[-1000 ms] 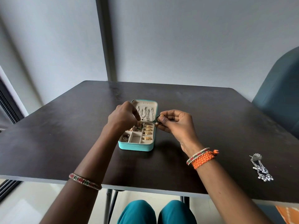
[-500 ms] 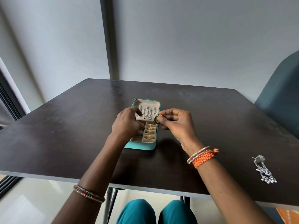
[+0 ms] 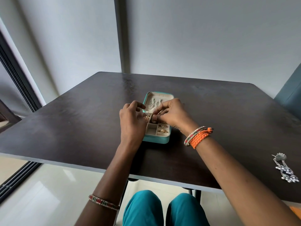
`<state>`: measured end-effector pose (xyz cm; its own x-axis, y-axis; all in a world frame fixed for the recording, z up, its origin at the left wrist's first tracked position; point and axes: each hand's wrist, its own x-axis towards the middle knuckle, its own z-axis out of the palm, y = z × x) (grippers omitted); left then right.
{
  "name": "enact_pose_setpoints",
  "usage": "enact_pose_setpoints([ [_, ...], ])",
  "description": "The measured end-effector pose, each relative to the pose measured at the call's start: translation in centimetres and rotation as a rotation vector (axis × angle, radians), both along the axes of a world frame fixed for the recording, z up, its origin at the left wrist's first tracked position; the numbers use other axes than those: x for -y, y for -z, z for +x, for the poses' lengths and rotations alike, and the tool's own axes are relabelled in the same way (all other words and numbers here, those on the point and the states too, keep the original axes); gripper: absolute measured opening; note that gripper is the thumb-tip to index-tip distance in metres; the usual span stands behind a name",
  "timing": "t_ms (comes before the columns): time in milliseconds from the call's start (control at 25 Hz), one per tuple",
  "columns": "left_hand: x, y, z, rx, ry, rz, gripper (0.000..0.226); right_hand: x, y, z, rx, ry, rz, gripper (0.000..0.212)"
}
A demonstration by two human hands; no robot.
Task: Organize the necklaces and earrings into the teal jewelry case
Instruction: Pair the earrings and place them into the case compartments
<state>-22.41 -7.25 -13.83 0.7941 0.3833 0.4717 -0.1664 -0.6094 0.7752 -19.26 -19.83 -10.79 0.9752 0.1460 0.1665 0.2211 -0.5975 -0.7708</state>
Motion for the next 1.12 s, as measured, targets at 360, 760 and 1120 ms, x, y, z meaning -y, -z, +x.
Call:
enact_pose_setpoints([
  [360,-0.5,0.0,-0.4,-0.263,-0.067,0.003,0.023,-0.4,-0.2,-0.2,0.072,0.036,-0.204,0.015],
  [760,0.1,-0.2,-0.8,-0.152,-0.085,-0.007,0.017,0.9,-1.8,-1.9,0.192,0.063,-0.232,0.017],
  [1120,14.6,-2.0,-8.5,0.067,0.306,0.205,0.020,16.3,-2.0,-11.8,0.270,0.242,0.076,0.023],
])
